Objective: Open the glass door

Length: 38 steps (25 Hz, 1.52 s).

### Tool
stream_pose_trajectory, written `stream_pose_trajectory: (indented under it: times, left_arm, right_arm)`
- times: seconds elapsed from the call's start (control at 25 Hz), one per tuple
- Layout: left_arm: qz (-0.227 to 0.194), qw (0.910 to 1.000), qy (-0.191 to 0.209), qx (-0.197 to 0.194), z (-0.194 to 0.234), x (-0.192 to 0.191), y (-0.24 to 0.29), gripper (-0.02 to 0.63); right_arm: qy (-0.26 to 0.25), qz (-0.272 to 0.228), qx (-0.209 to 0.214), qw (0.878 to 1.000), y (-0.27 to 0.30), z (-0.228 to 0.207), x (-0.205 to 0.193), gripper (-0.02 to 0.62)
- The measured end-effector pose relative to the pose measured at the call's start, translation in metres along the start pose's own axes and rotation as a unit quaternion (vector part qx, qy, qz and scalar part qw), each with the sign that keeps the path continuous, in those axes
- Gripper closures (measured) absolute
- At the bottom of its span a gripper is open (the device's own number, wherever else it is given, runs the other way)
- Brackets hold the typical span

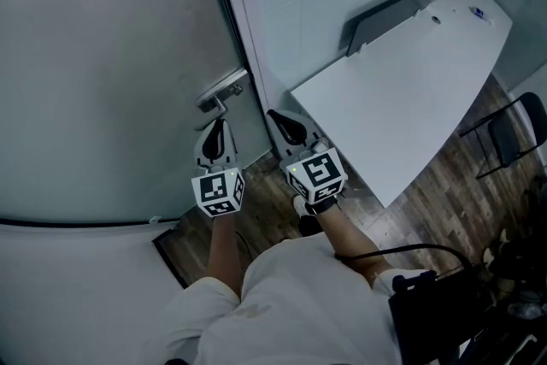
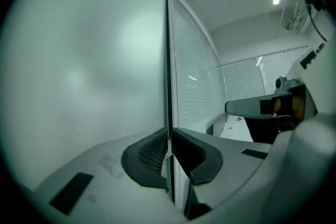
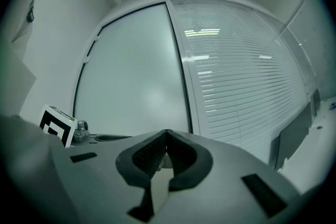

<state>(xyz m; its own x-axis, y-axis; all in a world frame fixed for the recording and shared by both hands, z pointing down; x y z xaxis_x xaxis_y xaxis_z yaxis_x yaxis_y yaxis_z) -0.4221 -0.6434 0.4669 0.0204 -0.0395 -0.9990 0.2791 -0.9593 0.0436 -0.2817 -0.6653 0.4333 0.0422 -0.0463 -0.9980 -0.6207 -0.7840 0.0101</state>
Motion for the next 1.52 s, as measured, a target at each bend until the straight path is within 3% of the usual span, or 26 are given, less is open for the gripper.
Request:
stream_pose_trajectory:
  times: [0.24,0.44,0.68,0.96,1.12,1.36,1.44,1.52]
  left_arm:
    - [0.024,0.9996,0.014,-0.008,0.006,-0.011,0.008,0.601]
    - [0.035,0.999,-0.025,-0.009,0.013,-0.019,0.014,0.601]
    - [0.072,0.9974,0.004,-0.008,0.012,-0.029,0.018,0.59]
    - [0.139,0.9885,0.059,-0.015,0.017,-0.05,0.018,0.51]
    - [0.199,0.9729,0.117,-0.009,0.035,-0.071,0.023,0.474]
    - [0.292,0.9296,0.223,-0.024,0.052,-0.091,0.037,0.462]
    - [0.32,0.9151,0.243,-0.032,0.056,-0.1,0.039,0.462]
    - [0.337,0.9061,0.253,-0.034,0.059,-0.107,0.041,0.462]
  right_arm:
    - [-0.003,0.006,-0.004,1.0,0.001,-0.002,-0.005,0.592]
    - [-0.007,0.011,-0.007,1.0,-0.001,-0.005,-0.008,0.592]
    - [-0.005,0.017,-0.007,1.0,-0.003,-0.006,-0.012,0.592]
    - [-0.003,0.021,0.003,1.0,0.001,0.002,-0.013,0.592]
    - [-0.003,0.024,0.005,1.0,0.004,0.006,-0.014,0.592]
    - [0.002,0.029,-0.005,1.0,0.001,0.0,-0.015,0.592]
    - [0.005,0.031,-0.011,0.999,0.0,-0.002,-0.017,0.592]
    - [0.008,0.034,-0.019,0.999,-0.001,-0.006,-0.02,0.592]
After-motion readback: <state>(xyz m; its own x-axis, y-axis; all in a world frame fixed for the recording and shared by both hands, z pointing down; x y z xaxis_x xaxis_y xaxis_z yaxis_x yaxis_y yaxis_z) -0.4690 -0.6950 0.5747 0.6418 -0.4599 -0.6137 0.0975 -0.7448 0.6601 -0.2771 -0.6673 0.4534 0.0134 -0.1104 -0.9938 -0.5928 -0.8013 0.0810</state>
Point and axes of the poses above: the fingertips, and each gripper's own axes: y forward along the fingers, z to its left, x out of its top, the point moved 4 cm from there along -y, backward along the fingers, and after that the axes turned 11 degrees about -x, right-handed, at the moved point
